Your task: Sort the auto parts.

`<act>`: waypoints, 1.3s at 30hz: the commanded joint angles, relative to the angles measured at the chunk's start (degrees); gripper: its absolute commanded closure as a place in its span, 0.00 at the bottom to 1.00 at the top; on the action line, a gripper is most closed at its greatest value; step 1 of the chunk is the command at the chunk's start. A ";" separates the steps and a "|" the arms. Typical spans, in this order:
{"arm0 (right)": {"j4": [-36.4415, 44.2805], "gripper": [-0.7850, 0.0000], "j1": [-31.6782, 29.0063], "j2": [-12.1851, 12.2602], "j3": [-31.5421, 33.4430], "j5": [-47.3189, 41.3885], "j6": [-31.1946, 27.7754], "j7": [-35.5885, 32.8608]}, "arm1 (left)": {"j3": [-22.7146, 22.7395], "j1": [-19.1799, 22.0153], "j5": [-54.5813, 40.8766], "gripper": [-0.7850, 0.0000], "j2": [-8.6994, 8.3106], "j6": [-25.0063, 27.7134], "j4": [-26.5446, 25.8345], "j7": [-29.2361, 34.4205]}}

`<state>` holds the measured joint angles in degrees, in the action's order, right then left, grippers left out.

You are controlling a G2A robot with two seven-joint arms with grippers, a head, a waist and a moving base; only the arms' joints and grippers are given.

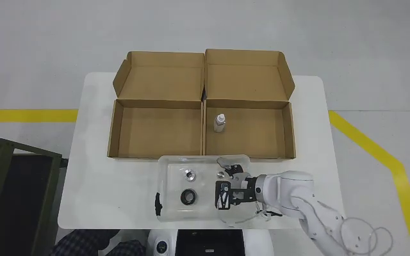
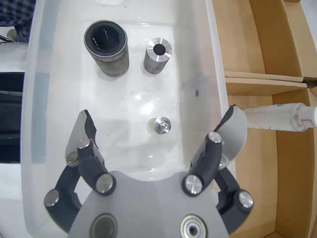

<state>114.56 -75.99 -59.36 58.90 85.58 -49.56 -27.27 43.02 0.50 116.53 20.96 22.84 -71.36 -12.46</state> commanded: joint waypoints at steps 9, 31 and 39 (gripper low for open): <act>-2.37 0.11 0.65 -0.20 -1.79 0.65 1.45 -1.89 | 0.00 0.00 0.00 0.00 0.00 0.00 0.00 0.00; -5.03 0.72 3.15 -0.98 -4.33 1.54 6.46 -5.46 | 0.00 0.00 0.00 0.00 0.00 0.00 0.00 0.00; -3.65 1.00 3.60 -1.20 -5.35 1.42 6.36 -5.73 | 0.00 0.00 0.00 0.00 0.00 0.00 0.00 0.00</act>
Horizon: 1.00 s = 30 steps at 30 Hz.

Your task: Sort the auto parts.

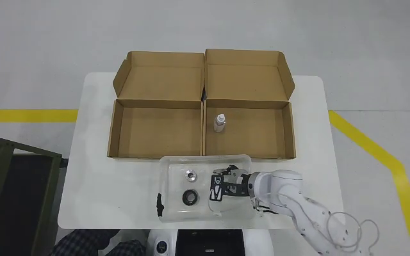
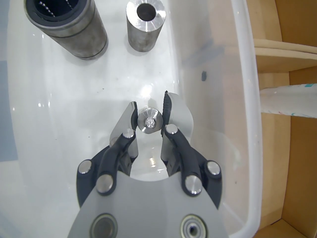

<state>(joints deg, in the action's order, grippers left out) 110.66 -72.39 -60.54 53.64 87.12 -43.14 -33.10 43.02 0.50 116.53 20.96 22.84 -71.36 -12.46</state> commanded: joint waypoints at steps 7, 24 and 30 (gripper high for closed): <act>1.95 1.00 -0.25 -0.04 -0.07 -1.91 -0.51 1.58 | 0.00 0.00 0.00 0.00 0.00 0.00 0.00 0.00; -0.13 1.00 -0.99 0.42 5.46 -17.60 -4.73 17.46 | 0.00 0.00 0.00 0.00 0.00 0.00 0.00 0.00; -1.24 1.00 -1.18 0.42 7.88 -23.65 -4.43 24.26 | 0.00 0.00 0.00 0.00 0.00 0.00 0.00 0.00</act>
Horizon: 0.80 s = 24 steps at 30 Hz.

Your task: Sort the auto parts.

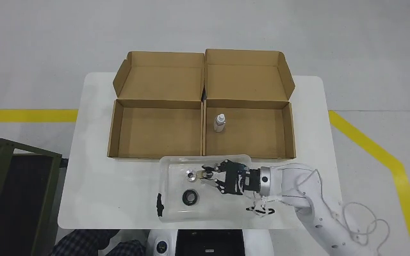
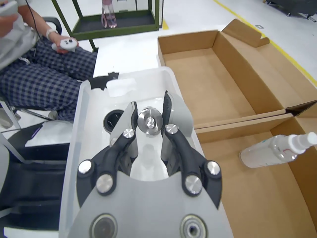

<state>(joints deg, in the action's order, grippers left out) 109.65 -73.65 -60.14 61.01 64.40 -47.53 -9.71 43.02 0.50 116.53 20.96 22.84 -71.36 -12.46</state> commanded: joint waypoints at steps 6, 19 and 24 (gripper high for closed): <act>-0.35 1.00 -0.27 -0.09 3.38 -8.21 0.79 8.09 | 0.00 0.00 0.00 0.00 0.00 0.00 0.00 0.00; 1.71 1.00 -0.98 -0.25 7.98 -15.75 1.92 14.56 | 0.00 0.00 0.00 0.00 0.00 0.00 0.00 0.00; 2.89 1.00 -1.52 -0.40 8.85 -16.52 2.60 16.18 | 0.00 0.00 0.00 0.00 0.00 0.00 0.00 0.00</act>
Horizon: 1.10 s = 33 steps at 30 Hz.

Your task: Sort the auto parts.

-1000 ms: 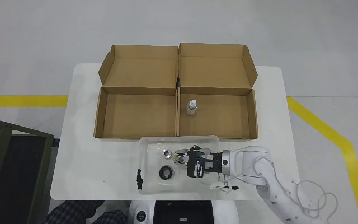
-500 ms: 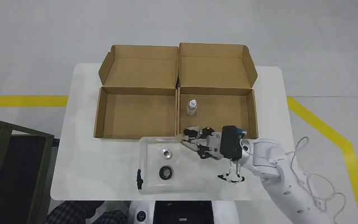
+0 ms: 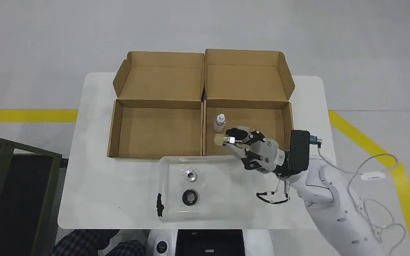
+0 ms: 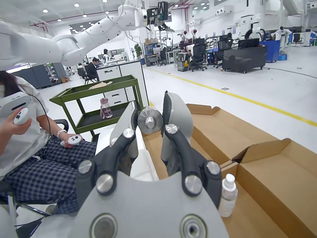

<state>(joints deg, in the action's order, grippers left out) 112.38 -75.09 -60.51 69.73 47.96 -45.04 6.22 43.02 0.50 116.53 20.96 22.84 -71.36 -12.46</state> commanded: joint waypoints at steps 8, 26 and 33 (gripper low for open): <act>1.48 1.00 -0.26 -0.23 0.66 0.85 0.09 0.62 | 0.00 0.00 0.00 0.00 0.00 0.00 0.00 0.00; 0.68 1.00 -0.19 -0.55 0.43 5.34 0.31 -1.92 | 0.00 0.00 0.00 0.00 0.00 0.00 0.00 0.00; -0.26 1.00 -0.10 -0.40 0.59 8.91 0.54 -6.03 | 0.00 0.00 0.00 0.00 0.00 0.00 0.00 0.00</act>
<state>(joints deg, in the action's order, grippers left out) 112.30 -75.21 -60.93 70.25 56.65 -44.56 0.51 43.02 0.50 116.53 20.96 22.84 -71.36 -12.46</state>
